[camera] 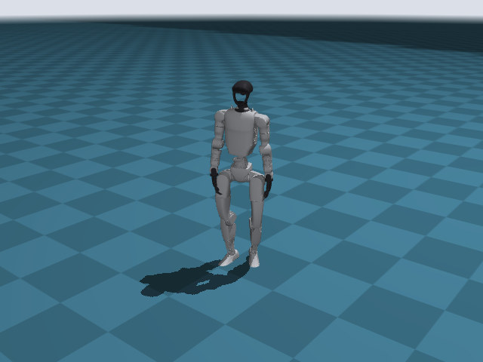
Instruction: In place motions
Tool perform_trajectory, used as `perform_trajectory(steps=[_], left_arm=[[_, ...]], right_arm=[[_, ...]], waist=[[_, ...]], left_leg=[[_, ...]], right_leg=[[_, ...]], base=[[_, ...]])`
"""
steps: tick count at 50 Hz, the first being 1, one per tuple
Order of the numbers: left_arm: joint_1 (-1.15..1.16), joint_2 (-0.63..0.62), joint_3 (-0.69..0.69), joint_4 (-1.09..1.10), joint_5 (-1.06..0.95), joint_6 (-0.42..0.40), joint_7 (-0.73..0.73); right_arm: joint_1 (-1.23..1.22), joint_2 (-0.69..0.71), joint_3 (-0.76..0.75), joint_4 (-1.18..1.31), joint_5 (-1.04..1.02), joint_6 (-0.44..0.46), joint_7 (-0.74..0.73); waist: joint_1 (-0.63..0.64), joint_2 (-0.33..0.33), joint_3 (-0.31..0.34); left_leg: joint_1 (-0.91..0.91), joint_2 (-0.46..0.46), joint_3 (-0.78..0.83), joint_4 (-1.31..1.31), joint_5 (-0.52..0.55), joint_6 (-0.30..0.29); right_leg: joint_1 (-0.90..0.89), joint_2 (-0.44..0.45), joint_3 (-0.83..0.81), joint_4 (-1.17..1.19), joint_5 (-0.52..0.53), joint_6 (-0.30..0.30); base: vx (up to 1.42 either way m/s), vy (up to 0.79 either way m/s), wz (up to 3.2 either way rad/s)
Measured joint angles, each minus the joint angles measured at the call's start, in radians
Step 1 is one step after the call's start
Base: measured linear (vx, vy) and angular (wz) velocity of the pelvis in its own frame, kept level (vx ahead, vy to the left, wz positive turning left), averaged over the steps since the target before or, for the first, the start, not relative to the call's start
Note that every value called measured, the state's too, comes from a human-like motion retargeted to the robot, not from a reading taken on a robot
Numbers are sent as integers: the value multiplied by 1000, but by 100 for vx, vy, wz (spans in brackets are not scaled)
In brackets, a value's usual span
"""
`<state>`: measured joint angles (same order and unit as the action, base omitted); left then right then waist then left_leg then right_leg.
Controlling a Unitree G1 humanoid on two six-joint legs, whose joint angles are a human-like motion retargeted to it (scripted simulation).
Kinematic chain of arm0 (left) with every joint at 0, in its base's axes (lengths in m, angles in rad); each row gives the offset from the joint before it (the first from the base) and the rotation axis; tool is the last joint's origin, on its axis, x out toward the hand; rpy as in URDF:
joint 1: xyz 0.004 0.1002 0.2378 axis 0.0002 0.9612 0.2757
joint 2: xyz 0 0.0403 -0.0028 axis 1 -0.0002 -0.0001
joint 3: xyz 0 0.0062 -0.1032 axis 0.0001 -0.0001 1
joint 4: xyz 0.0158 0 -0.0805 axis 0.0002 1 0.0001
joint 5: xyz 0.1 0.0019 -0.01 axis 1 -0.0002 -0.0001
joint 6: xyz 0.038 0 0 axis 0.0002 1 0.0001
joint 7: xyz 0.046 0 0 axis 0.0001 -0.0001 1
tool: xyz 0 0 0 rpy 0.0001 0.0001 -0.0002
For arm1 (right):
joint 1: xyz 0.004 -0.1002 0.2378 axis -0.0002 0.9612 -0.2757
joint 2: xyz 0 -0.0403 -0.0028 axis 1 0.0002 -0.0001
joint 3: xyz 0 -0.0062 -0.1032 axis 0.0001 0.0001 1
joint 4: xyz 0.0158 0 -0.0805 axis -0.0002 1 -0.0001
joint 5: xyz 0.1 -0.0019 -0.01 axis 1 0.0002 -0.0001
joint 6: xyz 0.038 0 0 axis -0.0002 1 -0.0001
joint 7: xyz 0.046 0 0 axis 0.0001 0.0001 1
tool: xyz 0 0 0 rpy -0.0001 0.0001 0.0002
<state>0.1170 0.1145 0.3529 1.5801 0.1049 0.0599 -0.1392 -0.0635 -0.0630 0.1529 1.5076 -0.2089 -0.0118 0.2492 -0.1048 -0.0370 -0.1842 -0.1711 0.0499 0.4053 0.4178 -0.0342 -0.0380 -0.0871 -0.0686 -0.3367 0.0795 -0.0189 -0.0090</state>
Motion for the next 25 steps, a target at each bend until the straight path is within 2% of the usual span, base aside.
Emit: perform_trajectory(steps=[2,3,5,7,9,10,13,15,19,22,25], left_arm=[[-59,6,-34,-27,-7,-4,3],[-88,6,-48,-38,-13,-4,0],[-156,1,-73,-49,-38,1,-15],[-231,-1,-96,-62,-68,-1,-29],[-306,-3,-126,-93,-90,-13,-34],[-343,-2,-144,-112,-97,-22,-35],[-414,10,-194,-184,-84,-43,-19],[-451,19,-204,-229,-81,-59,-8],[-526,52,-188,-283,-116,-82,-13],[-548,37,-144,-298,-105,-99,19],[-540,18,-157,-305,-133,-119,21]], right_arm=[[49,-42,-53,95,-21,30,-14],[73,-64,-78,140,-38,48,-26],[122,-110,-132,192,-78,103,-59],[175,-142,-179,192,-79,148,-86],[210,-171,-231,188,-65,127,-89],[226,-185,-255,182,-57,104,-81],[256,-205,-303,165,-79,53,-77],[255,-215,-316,170,-73,55,-119],[236,-227,-314,191,-44,72,-108],[248,-208,-320,192,-63,112,-38],[284,-191,-321,192,-95,128,7]], waist=[[-29,25,-24],[-47,37,-37],[-92,56,-68],[-100,59,-55],[-115,62,-4],[-124,65,21],[-150,100,47],[-160,119,69],[-263,158,132],[-351,186,158],[-397,212,142]], left_leg=[[100,-18,26,-186,-114,-14],[125,-31,24,-249,-145,1],[122,-56,-4,-322,-153,28],[115,-54,-11,-340,-144,31],[136,-50,-24,-352,-141,41],[144,-47,-30,-355,-141,48],[126,-4,-21,-357,-149,49],[120,16,8,-364,-154,48],[110,19,9,-382,-146,70],[81,35,-39,-385,-130,80],[47,42,-81,-386,-128,85]], right_leg=[[2,26,-36,-1,-11,5],[4,33,-53,-1,-15,10],[-7,31,-86,7,-26,19],[-19,28,-85,45,-28,21],[-23,18,-91,107,2,27],[-30,10,-95,146,28,32],[-172,-13,-61,388,215,39],[-314,-39,-8,606,345,5],[-585,-174,-33,1058,224,-72],[-750,-185,-13,1242,169,-49],[-882,-182,-8,1332,146,-17]], base=[[26,-21,64],[32,-23,73],[27,-24,63],[12,-27,12],[-3,-22,19],[-6,-18,13],[-1,-12,-38],[-6,4,-93],[-14,13,-8],[-13,1,64],[-3,-5,53]])
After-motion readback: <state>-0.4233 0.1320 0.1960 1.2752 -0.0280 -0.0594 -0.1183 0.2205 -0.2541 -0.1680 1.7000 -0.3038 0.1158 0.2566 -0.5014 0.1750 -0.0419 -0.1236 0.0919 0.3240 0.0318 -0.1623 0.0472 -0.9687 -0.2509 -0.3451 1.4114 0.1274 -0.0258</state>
